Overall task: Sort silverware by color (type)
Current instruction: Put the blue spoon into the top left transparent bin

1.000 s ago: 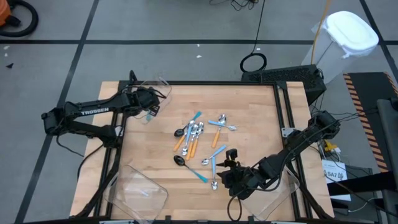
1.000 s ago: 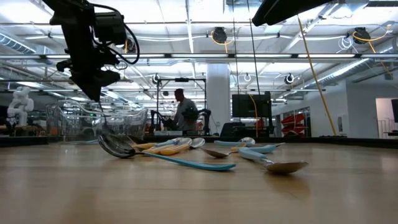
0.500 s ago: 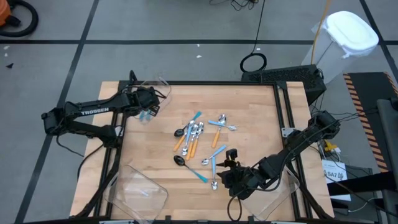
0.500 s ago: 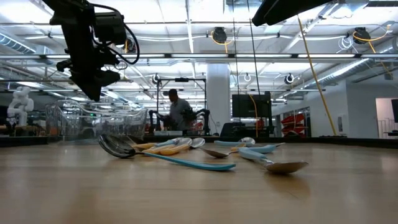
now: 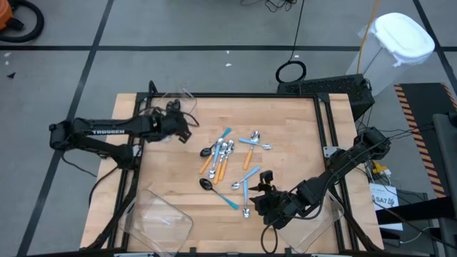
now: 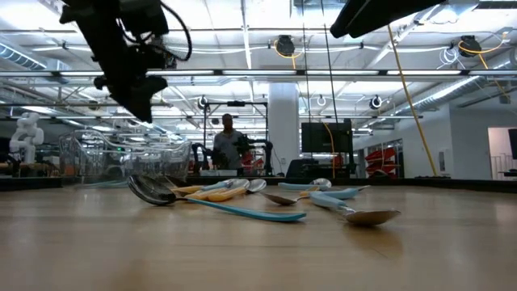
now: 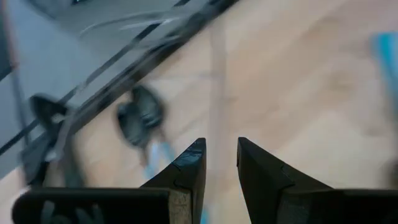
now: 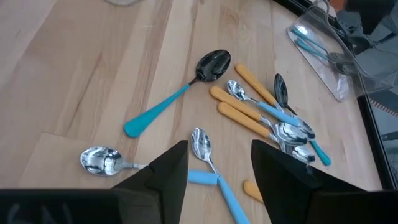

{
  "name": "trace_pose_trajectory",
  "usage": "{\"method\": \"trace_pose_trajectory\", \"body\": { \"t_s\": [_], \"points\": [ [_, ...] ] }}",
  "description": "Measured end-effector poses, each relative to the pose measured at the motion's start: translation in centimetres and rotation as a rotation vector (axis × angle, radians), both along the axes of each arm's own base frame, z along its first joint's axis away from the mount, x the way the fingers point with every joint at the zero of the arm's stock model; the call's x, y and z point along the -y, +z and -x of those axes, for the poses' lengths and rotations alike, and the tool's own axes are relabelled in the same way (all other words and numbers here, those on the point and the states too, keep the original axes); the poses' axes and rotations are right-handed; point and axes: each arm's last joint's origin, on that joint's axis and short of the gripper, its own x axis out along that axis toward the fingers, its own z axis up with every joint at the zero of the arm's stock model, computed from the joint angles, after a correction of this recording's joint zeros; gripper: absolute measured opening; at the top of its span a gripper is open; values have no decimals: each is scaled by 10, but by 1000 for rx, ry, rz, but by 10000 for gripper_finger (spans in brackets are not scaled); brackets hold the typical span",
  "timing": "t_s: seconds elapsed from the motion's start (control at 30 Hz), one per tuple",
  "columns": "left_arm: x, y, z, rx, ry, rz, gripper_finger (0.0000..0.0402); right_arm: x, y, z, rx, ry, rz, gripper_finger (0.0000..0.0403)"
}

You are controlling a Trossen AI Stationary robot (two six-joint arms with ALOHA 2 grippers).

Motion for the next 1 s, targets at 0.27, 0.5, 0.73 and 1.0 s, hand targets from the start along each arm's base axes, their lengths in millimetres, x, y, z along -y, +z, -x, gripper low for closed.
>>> {"method": "trace_pose_trajectory", "body": {
  "t_s": [0.27, 0.5, 0.73, 1.0],
  "points": [
    [69, 11, -24, 246, -218, -88, 92, 1, -1, 1, -10, -11, -2, 169],
    [122, 2, -47, 304, -473, -156, 92, 8, -1, -4, -14, -27, 10, 169],
    [151, -28, -76, 325, -593, -169, 92, 34, -5, -16, -50, -99, 1, 169],
    [169, -49, -96, 424, -728, -45, 92, 62, -9, -28, -177, -28, -116, 169]
  ]
}}
